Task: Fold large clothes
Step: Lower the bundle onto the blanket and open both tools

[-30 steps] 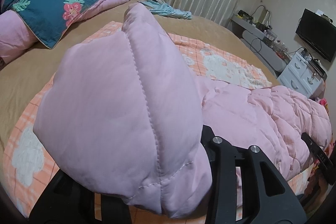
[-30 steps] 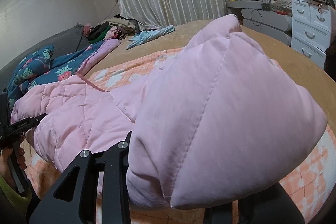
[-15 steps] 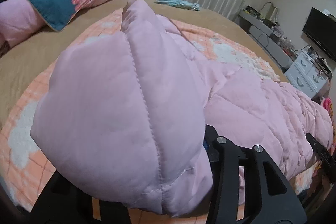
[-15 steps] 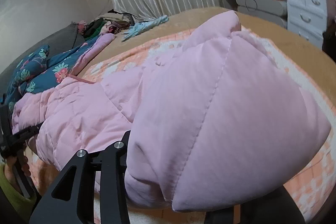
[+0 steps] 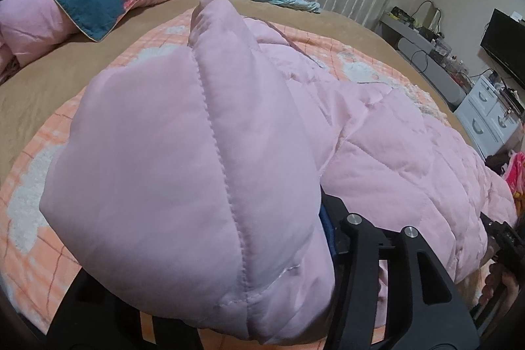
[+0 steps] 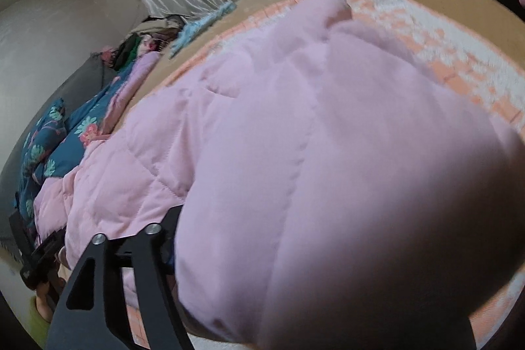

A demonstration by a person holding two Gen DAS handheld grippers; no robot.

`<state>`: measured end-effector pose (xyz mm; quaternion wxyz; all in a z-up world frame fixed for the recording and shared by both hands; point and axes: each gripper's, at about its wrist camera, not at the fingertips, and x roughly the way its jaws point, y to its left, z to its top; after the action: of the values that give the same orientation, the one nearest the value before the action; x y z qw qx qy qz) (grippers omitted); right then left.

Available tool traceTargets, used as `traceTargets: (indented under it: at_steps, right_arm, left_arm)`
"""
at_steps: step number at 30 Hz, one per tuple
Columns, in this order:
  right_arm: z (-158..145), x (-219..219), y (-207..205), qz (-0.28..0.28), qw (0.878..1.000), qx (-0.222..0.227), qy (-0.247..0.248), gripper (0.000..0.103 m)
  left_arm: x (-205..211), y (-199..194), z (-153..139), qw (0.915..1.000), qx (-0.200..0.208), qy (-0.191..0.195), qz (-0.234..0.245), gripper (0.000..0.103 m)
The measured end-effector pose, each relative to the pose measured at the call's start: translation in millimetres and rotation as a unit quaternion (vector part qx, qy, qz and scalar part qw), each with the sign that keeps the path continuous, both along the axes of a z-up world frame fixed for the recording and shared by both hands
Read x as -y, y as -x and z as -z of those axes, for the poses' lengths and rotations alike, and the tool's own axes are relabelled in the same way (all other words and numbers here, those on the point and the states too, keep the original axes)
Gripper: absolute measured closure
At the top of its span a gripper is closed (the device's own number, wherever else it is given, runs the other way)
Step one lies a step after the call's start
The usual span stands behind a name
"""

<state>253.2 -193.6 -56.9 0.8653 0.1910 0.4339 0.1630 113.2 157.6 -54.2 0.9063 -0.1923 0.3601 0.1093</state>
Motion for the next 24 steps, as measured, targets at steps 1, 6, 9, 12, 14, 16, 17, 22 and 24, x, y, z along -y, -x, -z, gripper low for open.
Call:
traceTargets:
  at_steps: [1, 6, 9, 12, 14, 16, 17, 22, 24]
  right_arm:
    - [3, 2, -1, 0.003, 1.000, -0.007, -0.005, 0.027]
    - [6, 1, -4, 0.014, 1.000, -0.017, -0.001, 0.014]
    - [8, 5, 0, 0.021, 0.999, -0.025, -0.001, 0.008]
    - [1, 1, 7, 0.023, 0.999, -0.019, 0.027, 0.006]
    - [-2, 0, 12, 0.027, 0.999, -0.020, 0.035, 0.004]
    - [-3, 2, 19, 0.030, 0.999, -0.022, 0.038, 0.004]
    - [-5, 1, 21, 0.032, 0.998, -0.022, 0.040, 0.004]
    - [-11, 3, 33, 0.034, 0.998, -0.020, 0.053, 0.004]
    - [-13, 5, 38, 0.037, 0.997, -0.018, 0.058, 0.004]
  left_arm:
    - [0, 0, 1, 1.0000, 0.000, 0.001, -0.001, 0.057]
    - [1, 2, 3, 1.0000, -0.003, 0.007, -0.002, 0.054]
    - [1, 4, 2, 0.9998, -0.007, 0.016, -0.003, 0.051]
    - [0, 7, -1, 0.9997, -0.013, 0.019, -0.004, 0.044]
    - [-2, 10, -1, 0.9996, -0.017, 0.024, -0.003, 0.037]
    - [-3, 12, -1, 0.9994, -0.021, 0.026, -0.001, 0.029]
    - [-3, 14, -2, 0.9994, -0.023, 0.025, 0.001, 0.027]
    - [-5, 23, -5, 0.9993, -0.031, 0.022, 0.005, 0.012]
    - [-4, 27, -7, 0.9992, -0.032, 0.021, 0.008, 0.011]
